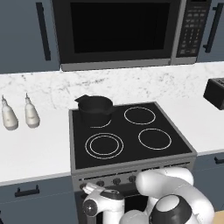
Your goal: Turn off the rear left burner of the stove.
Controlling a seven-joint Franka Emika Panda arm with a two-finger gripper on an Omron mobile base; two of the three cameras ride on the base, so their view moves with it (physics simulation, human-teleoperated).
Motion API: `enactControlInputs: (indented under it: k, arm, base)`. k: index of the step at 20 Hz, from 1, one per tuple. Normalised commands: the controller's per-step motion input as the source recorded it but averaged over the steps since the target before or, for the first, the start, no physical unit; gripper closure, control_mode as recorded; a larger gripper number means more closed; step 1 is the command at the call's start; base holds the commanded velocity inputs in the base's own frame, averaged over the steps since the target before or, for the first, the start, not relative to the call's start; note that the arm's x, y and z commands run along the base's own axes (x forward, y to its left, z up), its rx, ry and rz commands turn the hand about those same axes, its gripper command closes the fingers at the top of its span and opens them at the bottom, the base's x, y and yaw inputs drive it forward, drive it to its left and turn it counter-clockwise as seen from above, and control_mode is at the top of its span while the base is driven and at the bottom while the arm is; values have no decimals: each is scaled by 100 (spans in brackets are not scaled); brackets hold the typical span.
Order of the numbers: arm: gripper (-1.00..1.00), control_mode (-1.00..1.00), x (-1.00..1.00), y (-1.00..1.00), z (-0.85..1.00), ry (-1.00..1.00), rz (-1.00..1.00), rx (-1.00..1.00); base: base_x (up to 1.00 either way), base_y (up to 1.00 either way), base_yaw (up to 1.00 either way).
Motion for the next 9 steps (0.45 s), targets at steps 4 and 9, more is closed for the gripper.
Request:
enactControlInputs:
  k: [4, 9]
  arm:
    - [100, -100, 13, -16, 15, -14, -23, 45]
    - [100, -100, -1, -1, 0, -2, -5, 11]
  base:
    - [0, 0, 0]
    - [0, 0, 0]
